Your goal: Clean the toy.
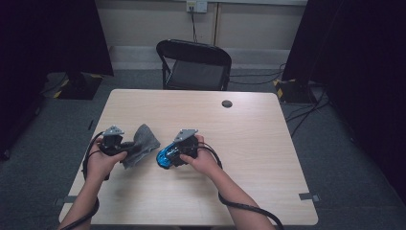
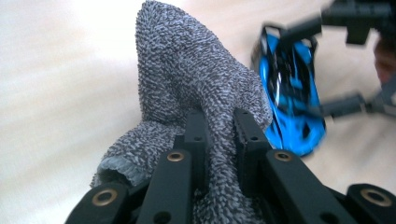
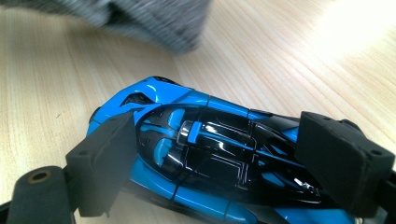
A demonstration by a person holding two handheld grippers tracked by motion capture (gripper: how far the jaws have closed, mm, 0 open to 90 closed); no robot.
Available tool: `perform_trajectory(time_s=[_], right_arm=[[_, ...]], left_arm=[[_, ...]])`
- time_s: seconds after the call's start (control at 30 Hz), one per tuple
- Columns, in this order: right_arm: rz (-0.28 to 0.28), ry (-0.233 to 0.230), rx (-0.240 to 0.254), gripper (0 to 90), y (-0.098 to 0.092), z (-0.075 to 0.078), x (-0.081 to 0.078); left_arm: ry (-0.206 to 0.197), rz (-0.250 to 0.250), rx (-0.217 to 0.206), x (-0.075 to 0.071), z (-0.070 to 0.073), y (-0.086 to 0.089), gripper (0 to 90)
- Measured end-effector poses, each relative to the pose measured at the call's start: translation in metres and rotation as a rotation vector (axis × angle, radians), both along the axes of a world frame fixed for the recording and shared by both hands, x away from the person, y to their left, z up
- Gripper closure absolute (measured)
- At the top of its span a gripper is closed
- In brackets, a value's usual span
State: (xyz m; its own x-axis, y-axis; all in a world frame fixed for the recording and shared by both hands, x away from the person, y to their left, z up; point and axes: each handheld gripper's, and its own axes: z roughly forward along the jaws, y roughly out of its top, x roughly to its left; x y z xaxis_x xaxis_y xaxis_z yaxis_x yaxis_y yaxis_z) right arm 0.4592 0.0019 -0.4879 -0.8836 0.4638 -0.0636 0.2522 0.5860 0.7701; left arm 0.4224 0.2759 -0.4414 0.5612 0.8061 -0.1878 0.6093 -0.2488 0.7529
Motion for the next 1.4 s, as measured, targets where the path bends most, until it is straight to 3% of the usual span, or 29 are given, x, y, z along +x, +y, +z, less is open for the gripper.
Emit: perform_trajectory(time_s=[0.07,0.1,0.3,0.47,0.57,0.8,0.93,1.07,1.2,1.4], right_arm=[[0.0,0.0,0.0,12.8,0.0,0.0,0.0],[-0.001,0.001,0.001,12.8,0.0,0.0,0.0],[-0.002,0.0,0.003,12.8,0.0,0.0,0.0],[0.0,-0.001,0.004,12.8,-0.001,0.0,0.0],[0.0,0.0,0.004,12.9,0.0,0.0,0.0],[0.0,0.0,0.007,12.8,-0.001,-0.001,0.0],[0.0,0.001,0.009,12.9,-0.001,-0.001,0.0],[0.0,0.001,0.009,12.9,-0.001,-0.001,0.0],[0.001,-0.001,0.014,12.9,-0.002,-0.001,0.0],[0.002,0.001,0.012,12.9,-0.002,-0.001,0.001]], left_arm=[[0.001,0.0,-0.005,0.004,0.001,-0.003,78.1],[0.001,-0.004,-0.023,0.014,0.002,-0.009,78.1],[-0.015,-0.018,-0.01,0.037,-0.001,-0.028,78.2],[-0.019,-0.008,-0.025,0.052,-0.005,-0.042,78.1],[-0.023,-0.016,-0.016,0.057,-0.008,-0.049,78.1],[-0.007,-0.046,0.007,0.076,-0.022,-0.082,78.1],[-0.002,-0.051,0.014,0.082,-0.029,-0.092,78.1],[0.013,-0.089,0.059,0.086,-0.041,-0.099,78.0],[0.025,-0.082,0.023,0.085,-0.047,-0.098,78.0],[0.023,-0.088,0.036,0.085,-0.048,-0.099,78.1]])
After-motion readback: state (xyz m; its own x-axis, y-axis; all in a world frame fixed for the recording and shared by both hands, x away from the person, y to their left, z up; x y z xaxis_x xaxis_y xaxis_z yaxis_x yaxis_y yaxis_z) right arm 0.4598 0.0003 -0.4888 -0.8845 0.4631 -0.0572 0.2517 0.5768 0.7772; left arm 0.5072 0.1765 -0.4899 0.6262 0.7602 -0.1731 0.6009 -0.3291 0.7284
